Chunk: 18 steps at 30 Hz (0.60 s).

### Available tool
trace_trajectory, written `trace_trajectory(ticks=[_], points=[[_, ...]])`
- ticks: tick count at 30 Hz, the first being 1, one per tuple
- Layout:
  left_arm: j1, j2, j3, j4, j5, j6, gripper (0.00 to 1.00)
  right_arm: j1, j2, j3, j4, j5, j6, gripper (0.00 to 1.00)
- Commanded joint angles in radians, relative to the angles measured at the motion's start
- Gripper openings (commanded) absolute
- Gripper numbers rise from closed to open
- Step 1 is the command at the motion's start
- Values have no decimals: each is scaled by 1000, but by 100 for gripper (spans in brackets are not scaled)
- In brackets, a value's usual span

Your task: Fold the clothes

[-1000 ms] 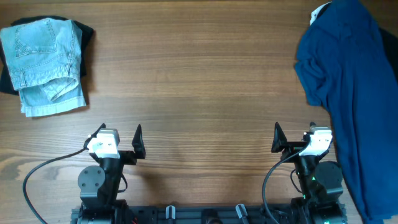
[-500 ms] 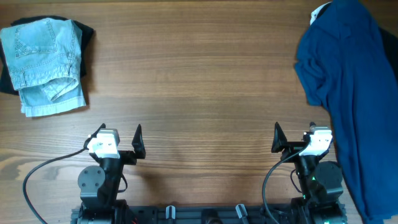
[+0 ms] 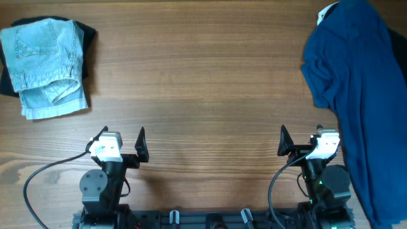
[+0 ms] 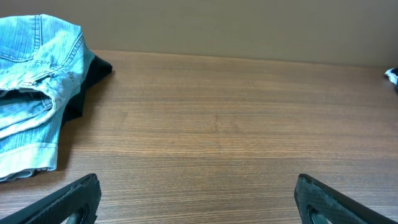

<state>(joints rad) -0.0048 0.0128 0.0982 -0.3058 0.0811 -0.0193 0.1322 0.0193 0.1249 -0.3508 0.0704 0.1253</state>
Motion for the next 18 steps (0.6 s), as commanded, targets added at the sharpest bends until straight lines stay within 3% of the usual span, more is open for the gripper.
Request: trace_trajectory(ticks=[1,18], points=[[-4,-8,-5,3,16,12,100,4,-16,-2,2,-19,-18,100],[-4,-8,-5,3,16,12,100,4,-16,-2,2,-19,-18,100]])
